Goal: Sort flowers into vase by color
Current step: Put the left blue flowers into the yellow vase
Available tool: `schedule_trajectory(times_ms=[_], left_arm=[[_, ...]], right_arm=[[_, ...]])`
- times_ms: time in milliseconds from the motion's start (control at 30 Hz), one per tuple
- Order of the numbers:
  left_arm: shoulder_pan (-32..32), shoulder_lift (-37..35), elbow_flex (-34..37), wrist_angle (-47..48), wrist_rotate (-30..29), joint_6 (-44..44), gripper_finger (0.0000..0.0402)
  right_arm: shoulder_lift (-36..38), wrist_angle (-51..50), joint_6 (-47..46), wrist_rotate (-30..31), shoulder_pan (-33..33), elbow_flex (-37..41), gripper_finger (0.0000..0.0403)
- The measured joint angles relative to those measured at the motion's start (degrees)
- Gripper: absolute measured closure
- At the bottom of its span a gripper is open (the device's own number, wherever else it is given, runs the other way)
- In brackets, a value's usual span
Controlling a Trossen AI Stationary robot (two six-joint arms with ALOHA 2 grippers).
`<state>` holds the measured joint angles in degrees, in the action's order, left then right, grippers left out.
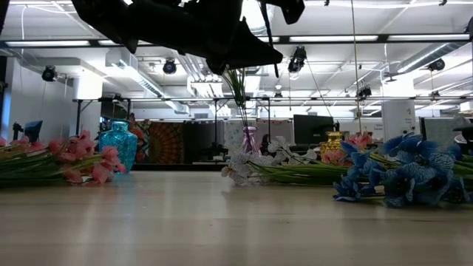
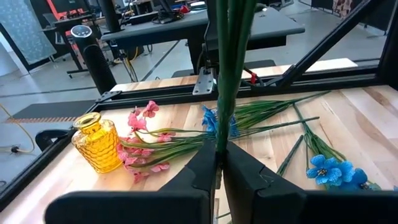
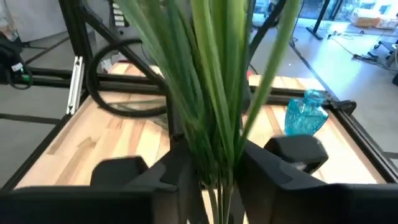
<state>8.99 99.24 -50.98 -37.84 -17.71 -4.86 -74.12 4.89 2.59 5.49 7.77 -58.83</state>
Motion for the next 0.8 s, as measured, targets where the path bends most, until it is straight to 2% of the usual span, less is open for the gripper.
schedule_trajectory(times_ms=[133, 267, 433, 600, 800], left_arm=[[0.0, 0.0, 0.0, -0.1, -0.3, 1.2, 0.0374], [0.0, 0.0, 0.0, -0.1, -0.3, 2.0, 0.0337], [0.0, -1.4, 0.0, 1.7, -0.3, 2.2, 0.0264], [0.0, -5.0, 0.0, 9.2, -0.2, 2.2, 0.0195], [0.3, -12.2, 0.0, 21.2, -0.2, 2.7, 0.0157]], right_arm=[[0.3, -0.4, 0.0, 0.0, 0.0, 0.0, 0.0359], [0.3, -0.9, 0.0, 0.0, 0.0, 0.0, 0.0386], [0.7, -1.8, -1.1, 0.0, -0.2, 0.1, 0.0383], [2.9, -2.9, -0.7, 0.1, -1.4, 0.1, 0.0381], [7.5, -5.5, -0.3, 0.6, -5.4, 0.7, 0.0381]])
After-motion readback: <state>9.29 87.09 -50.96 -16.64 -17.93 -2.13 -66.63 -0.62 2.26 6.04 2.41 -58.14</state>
